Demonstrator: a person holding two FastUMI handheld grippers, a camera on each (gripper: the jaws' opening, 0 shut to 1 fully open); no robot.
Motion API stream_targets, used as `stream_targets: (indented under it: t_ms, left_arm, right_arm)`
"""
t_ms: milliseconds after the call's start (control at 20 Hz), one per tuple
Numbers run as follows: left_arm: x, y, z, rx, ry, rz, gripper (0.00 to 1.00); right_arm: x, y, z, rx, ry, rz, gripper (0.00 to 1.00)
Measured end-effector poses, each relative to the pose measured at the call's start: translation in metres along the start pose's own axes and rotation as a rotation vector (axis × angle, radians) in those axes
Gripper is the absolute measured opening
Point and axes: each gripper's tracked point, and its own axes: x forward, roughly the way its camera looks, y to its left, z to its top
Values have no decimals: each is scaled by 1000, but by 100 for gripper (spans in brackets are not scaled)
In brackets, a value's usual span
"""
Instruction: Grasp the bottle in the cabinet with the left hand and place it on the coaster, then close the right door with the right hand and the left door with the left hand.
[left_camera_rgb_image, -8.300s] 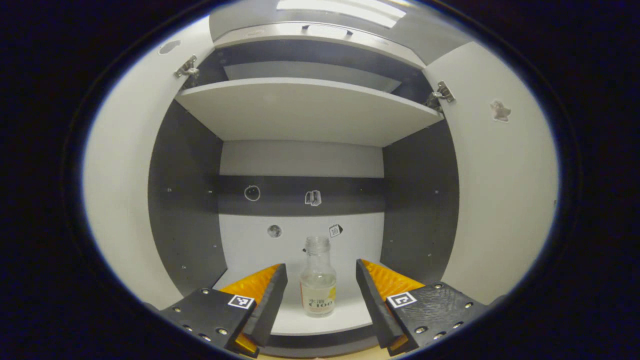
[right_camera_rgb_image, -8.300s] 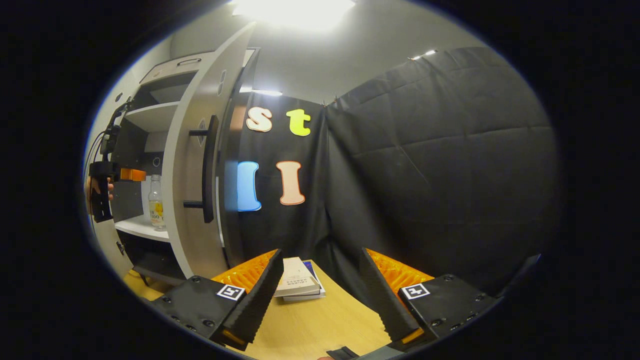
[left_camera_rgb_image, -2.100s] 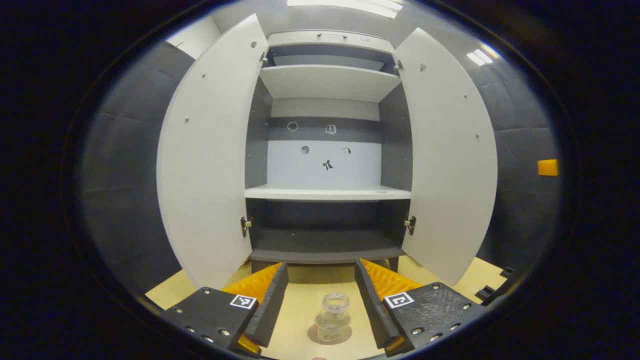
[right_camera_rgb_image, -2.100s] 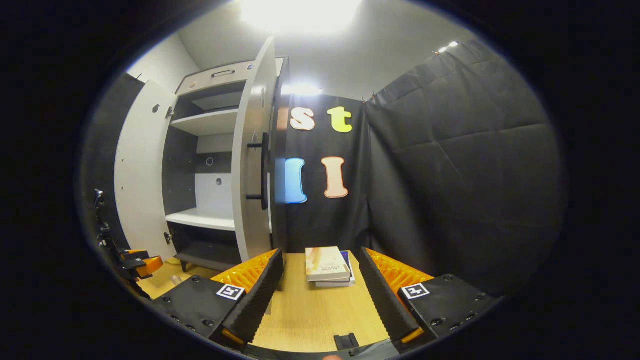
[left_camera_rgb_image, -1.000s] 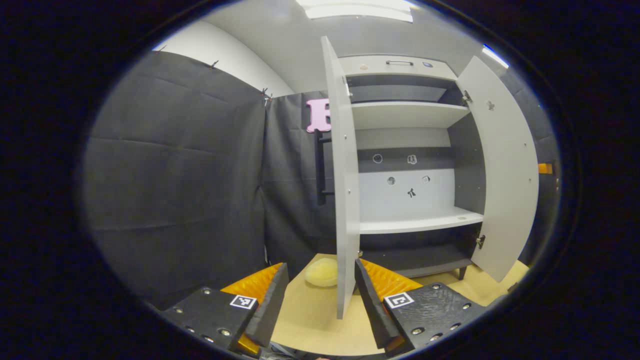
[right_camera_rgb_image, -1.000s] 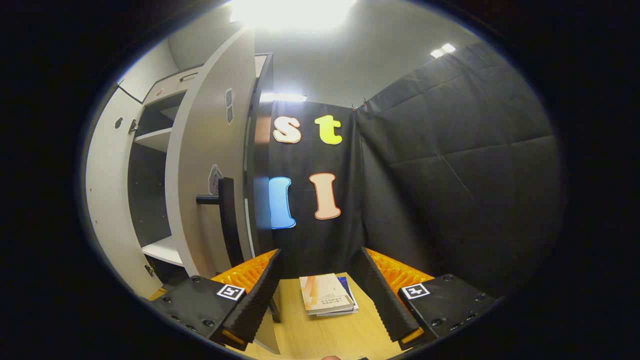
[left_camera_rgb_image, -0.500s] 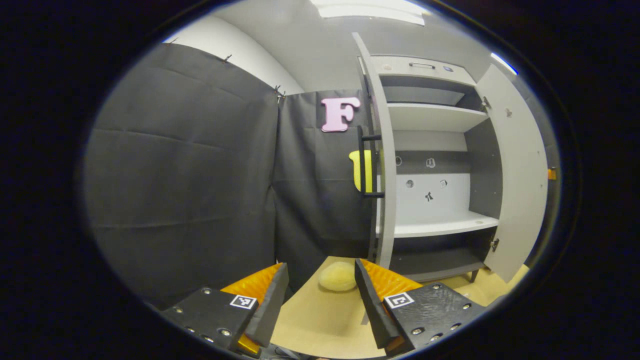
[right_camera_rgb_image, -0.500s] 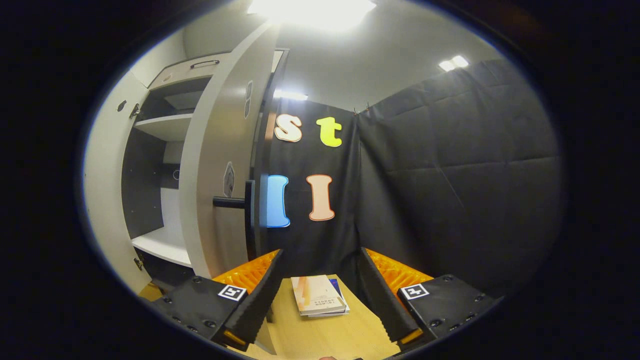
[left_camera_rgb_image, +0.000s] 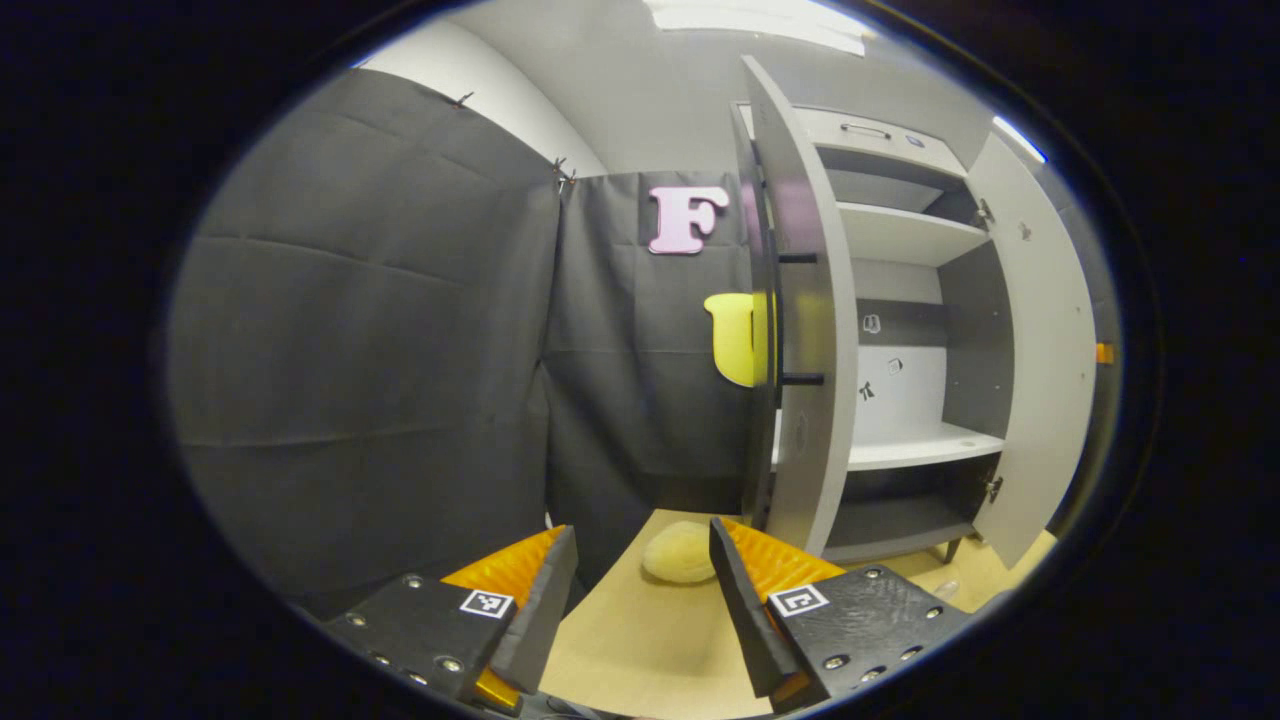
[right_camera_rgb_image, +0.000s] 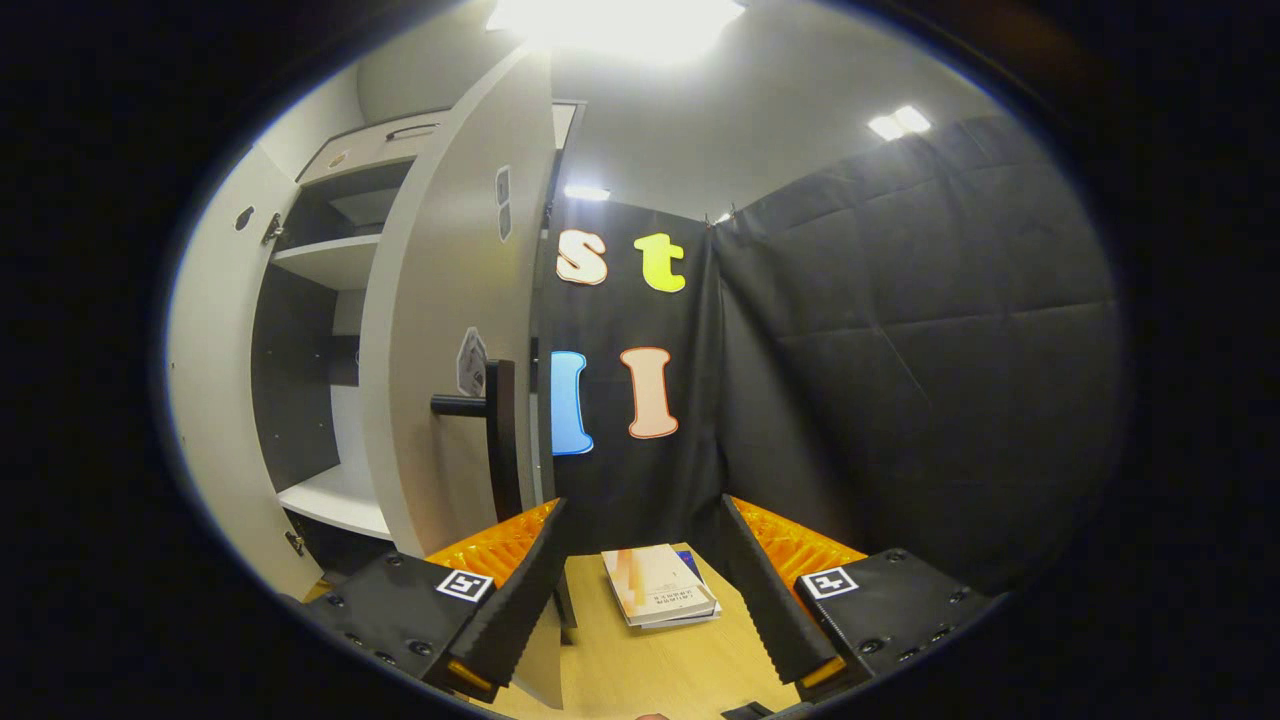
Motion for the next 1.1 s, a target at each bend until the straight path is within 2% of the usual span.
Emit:
stream_targets:
  t_ms: [350,400,550,600,650,700,750,800,850,900,950,1050,1100]
  left_arm:
    - [9,21,-3,-15,-2,0,78]
    - [9,24,-4,-17,0,2,77]
    - [8,35,-7,-29,8,10,78]
    - [6,39,-9,-29,9,15,78]
    - [5,42,-9,-29,9,18,77]
    - [4,44,-10,-29,9,22,78]
    - [3,47,-10,-30,9,25,78]
    - [1,50,-11,-32,10,29,77]
    - [0,52,-10,-35,10,32,78]
    - [-3,56,-11,-36,11,36,77]
    - [-4,59,-12,-35,12,43,78]
    - [-8,65,-11,-36,12,53,77]
    - [-10,69,-11,-37,11,56,77]
  right_arm:
    - [-8,50,1,0,-6,75,96]
    - [-8,56,2,0,-7,81,92]
    - [-8,71,-1,1,0,100,92]
    - [-8,76,0,1,0,106,96]
    - [-7,82,-1,2,2,114,92]
    - [-6,88,0,3,2,123,92]
    - [-5,94,0,7,1,132,96]
    - [-4,102,1,12,1,144,92]
    - [-3,111,0,14,-2,158,92]
    - [-3,118,0,15,-2,167,96]
    - [-1,126,-1,15,-4,175,92]
    - [3,140,-3,26,-1,197,92]
    - [4,147,-3,35,4,211,96]
